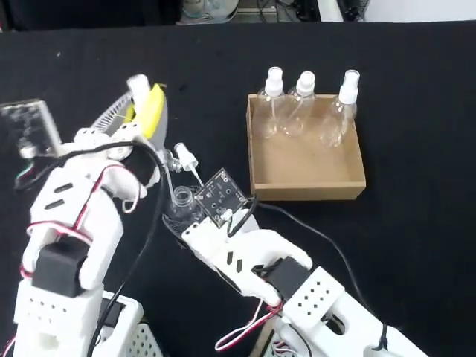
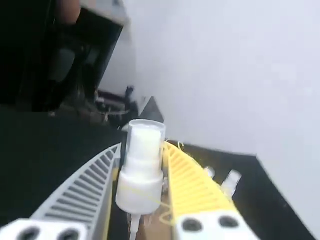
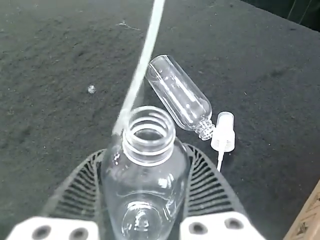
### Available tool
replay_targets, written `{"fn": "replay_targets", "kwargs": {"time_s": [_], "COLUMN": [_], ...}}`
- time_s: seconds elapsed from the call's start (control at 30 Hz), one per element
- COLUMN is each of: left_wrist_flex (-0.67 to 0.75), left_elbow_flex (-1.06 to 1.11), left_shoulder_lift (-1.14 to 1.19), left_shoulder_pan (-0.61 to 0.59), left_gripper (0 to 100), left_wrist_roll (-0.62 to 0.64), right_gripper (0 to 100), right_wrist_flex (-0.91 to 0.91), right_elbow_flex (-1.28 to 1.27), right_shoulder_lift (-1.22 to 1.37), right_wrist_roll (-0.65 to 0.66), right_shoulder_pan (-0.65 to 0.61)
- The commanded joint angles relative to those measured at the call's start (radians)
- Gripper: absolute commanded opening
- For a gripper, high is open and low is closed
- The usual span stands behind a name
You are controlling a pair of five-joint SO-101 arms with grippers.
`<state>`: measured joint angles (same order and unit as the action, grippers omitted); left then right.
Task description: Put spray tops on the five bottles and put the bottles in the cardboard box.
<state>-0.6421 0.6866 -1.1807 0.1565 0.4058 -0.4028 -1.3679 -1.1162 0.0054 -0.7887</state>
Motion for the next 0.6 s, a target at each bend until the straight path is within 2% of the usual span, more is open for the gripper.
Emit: {"fn": "replay_targets", "kwargs": {"time_s": [0.0, 0.27, 0.57], "left_wrist_flex": [0.084, 0.091, 0.091], "left_elbow_flex": [-0.071, -0.070, 0.091], "left_shoulder_lift": [-0.015, 0.034, 0.029], "left_shoulder_pan": [-0.027, -0.024, 0.001], "left_gripper": [3, 3, 3], "left_wrist_roll": [0.005, 0.006, 0.006], "right_gripper": [1.1, 1.1, 1.1], "right_wrist_flex": [0.026, 0.026, 0.026], "right_elbow_flex": [0.007, 0.007, 0.007], "right_shoulder_lift": [-0.021, -0.021, -0.021], "right_wrist_roll": [-0.008, -0.008, -0.008], "right_shoulder_pan": [-0.017, -0.017, -0.017]}}
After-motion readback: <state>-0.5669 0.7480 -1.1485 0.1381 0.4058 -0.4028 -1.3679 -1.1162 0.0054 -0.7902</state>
